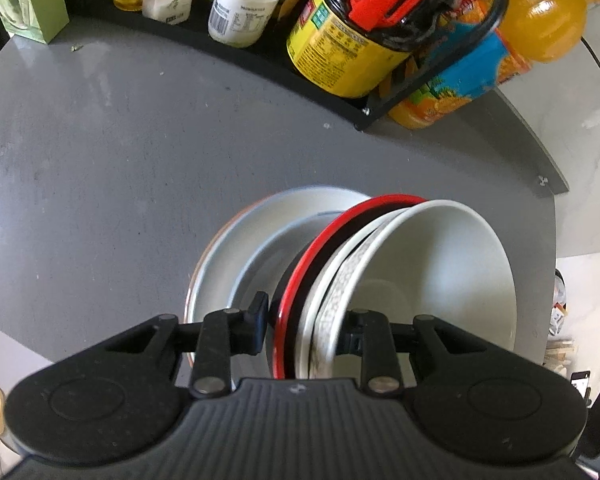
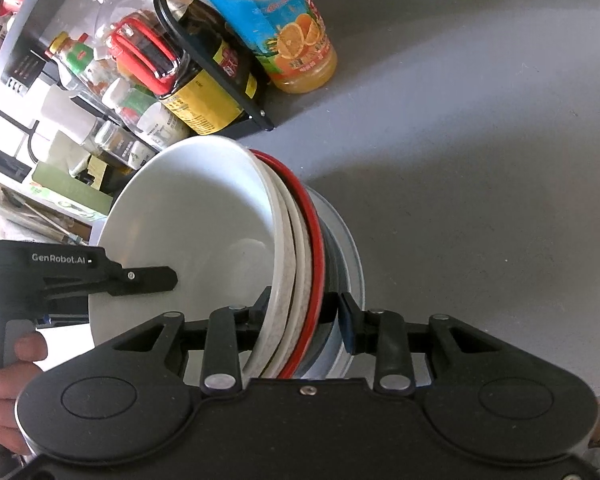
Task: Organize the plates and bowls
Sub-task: 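Lift the red bowl stack with both grippers and carry it over the plate stack, then lower the bowl stack onto the plates and open both grippers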
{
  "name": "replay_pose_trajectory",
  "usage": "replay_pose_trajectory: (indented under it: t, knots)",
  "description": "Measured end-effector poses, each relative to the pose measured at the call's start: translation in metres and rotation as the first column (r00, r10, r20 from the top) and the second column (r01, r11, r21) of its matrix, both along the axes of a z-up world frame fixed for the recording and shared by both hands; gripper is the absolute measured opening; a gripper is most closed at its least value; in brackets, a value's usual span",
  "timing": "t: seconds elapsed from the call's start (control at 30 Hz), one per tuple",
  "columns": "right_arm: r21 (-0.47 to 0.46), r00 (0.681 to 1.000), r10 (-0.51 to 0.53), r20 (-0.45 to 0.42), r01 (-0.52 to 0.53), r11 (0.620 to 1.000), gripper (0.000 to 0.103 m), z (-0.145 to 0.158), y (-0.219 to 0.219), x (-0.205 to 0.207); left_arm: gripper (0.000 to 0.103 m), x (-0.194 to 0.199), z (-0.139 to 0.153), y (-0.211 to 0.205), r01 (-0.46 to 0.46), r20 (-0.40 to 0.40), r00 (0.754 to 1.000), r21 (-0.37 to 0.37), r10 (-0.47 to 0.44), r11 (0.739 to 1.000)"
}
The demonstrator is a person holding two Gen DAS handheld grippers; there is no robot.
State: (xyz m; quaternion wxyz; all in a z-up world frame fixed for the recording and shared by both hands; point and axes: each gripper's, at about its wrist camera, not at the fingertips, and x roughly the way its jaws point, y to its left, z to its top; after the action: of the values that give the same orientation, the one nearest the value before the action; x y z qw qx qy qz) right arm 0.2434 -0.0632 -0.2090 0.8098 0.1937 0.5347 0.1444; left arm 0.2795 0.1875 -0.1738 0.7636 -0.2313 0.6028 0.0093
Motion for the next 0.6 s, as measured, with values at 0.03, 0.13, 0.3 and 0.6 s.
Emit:
replay_pose_trajectory:
  t: [0.03, 0.13, 0.3, 0.6]
  knots:
    - [-0.001, 1.000, 0.000, 0.000, 0.000, 1.000, 0.032, 0.000, 0.001, 0.001, 0.027, 0.001, 0.000, 0.002, -0.002, 0.001, 1.000, -0.001, 0.002, 1.000]
    - [-0.004, 1.000, 0.002, -0.002, -0.002, 1.000, 0.032, 0.001, 0.005, 0.005, 0.028, 0.003, 0.000, 0.007, -0.005, 0.000, 1.000, -0.008, 0.005, 1.000]
    - [0.005, 1.000, 0.000, -0.005, 0.000, 1.000, 0.036, 0.000, 0.007, 0.009, 0.030, 0.007, -0.003, 0.014, -0.030, -0.017, 0.999, -0.044, 0.029, 0.999]
    - [-0.051, 0.996, -0.073, 0.045, 0.075, 0.996, 0.055, 0.020, 0.004, -0.001, 0.066, 0.001, 0.012, 0.014, 0.020, 0.058, 0.998, -0.004, -0.019, 1.000]
